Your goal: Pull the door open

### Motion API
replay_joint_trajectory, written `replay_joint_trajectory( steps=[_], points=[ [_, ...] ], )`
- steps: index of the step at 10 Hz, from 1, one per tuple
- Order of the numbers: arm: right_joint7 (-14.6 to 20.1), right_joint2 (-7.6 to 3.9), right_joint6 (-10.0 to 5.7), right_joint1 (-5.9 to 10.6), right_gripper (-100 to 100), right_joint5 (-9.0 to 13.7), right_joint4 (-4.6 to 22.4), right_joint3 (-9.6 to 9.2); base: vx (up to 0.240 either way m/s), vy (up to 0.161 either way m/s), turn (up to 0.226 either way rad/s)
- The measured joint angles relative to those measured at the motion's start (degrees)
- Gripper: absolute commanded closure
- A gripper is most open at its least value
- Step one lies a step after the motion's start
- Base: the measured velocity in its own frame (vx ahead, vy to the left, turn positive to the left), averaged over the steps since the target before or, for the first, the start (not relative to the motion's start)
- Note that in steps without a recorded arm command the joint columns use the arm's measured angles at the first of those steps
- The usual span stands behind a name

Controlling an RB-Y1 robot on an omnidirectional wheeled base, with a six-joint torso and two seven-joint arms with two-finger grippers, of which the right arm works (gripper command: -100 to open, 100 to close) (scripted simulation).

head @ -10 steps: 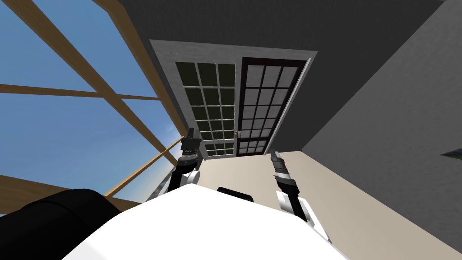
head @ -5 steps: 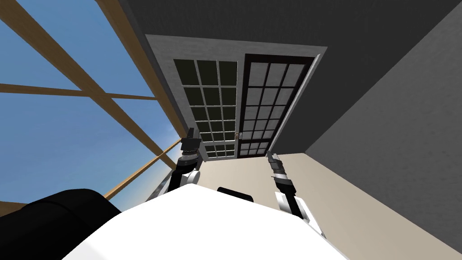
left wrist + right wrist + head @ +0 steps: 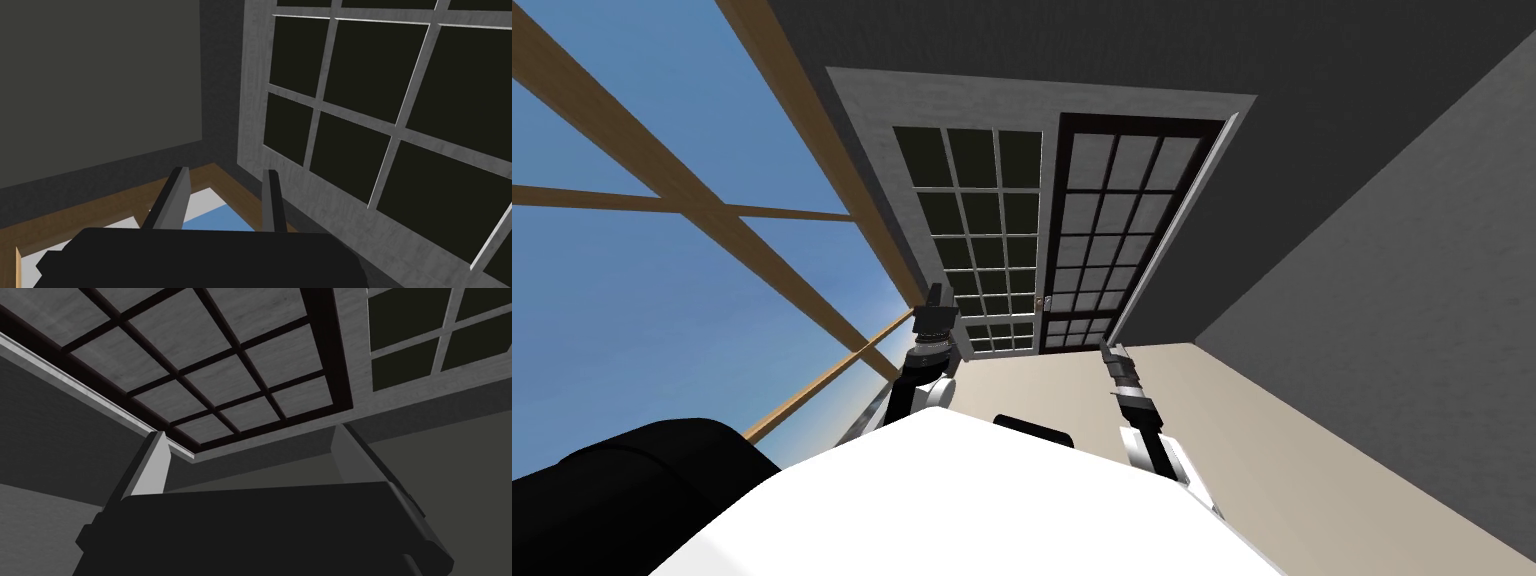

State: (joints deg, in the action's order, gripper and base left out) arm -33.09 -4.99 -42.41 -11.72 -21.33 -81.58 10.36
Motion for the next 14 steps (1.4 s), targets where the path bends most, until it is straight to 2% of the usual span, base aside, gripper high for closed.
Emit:
replay_joint_trajectory(
  steps=[2, 4, 7, 8, 14],
  points=[
    [-2.66, 0.18, -0.28, 0.90, -100, -1.07, 2.66, 0.29, 0.107, 0.045, 0.017],
    [-5.76, 0.64, -1.22, 2.33, -100, -2.05, 6.46, 0.76, 0.097, 0.022, 0.021],
    [-9.21, 0.59, -1.78, 3.41, -100, -3.46, 10.10, 1.33, 0.106, 0.041, 0.018],
    [-10.65, 0.74, -2.17, 4.39, -100, -3.91, 12.13, 1.62, 0.103, 0.022, 0.017],
    [-17.69, 1.64, -3.52, 6.81, -100, -6.66, 19.58, 2.58, 0.096, 0.023, 0.017]
  ],
)
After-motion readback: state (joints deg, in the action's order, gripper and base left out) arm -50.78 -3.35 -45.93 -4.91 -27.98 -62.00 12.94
